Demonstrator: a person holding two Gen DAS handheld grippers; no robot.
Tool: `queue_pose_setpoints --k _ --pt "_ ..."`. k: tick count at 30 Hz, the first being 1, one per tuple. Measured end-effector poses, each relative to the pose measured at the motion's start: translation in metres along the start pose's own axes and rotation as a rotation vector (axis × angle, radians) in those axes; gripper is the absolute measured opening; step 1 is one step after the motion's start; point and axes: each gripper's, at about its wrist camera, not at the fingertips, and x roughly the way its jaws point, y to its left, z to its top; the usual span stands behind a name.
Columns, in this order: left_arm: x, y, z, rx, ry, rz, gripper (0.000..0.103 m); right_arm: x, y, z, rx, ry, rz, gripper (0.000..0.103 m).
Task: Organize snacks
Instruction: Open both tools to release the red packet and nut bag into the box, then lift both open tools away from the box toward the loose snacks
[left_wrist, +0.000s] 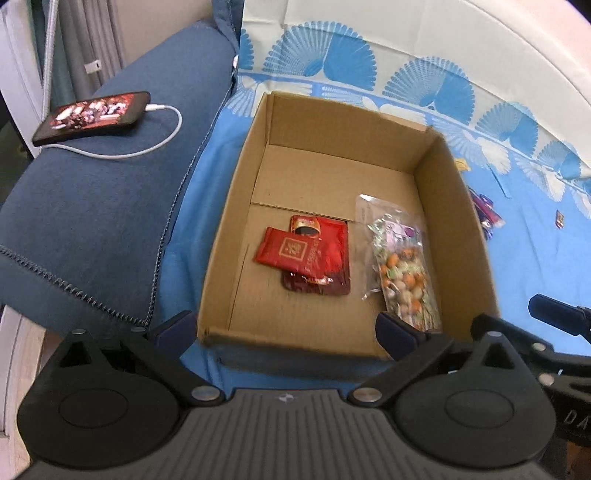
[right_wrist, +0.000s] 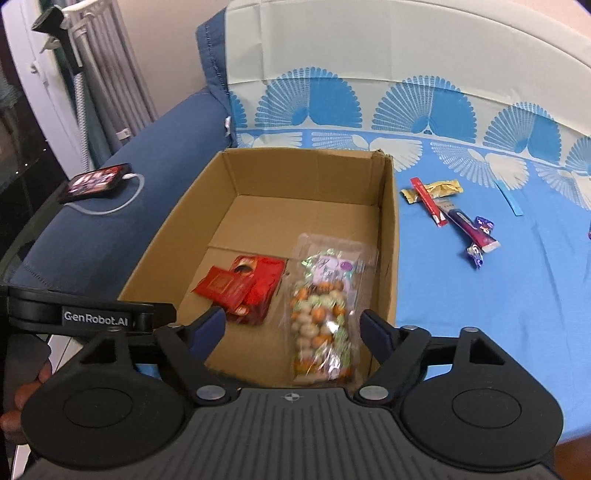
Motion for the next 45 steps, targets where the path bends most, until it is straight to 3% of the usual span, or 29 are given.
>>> queue_pose_setpoints --k 10,19,33,45 --pt "-0.058 -0.017 -0.031 0.054 -0.100 0.065 0.103 -0.065 0.015 -0.028 -0.055 -0.127 -0.032 0.089" --pt "-0.092 -0.025 -0.054 0.093 -0.155 0.065 0.103 -0.103 0.019 -0.047 -0.090 -0.208 -0.022 0.091" --pt "-0.117 -0.030 -0.065 0.109 -0.199 0.068 0.103 -0.130 0.025 -0.061 -0.125 -0.284 -0.029 0.101" --pt "-0.115 -0.034 -0.064 0.127 -0.192 0.075 0.103 -0.131 0.025 -0.064 -0.127 -0.292 -0.043 0.103"
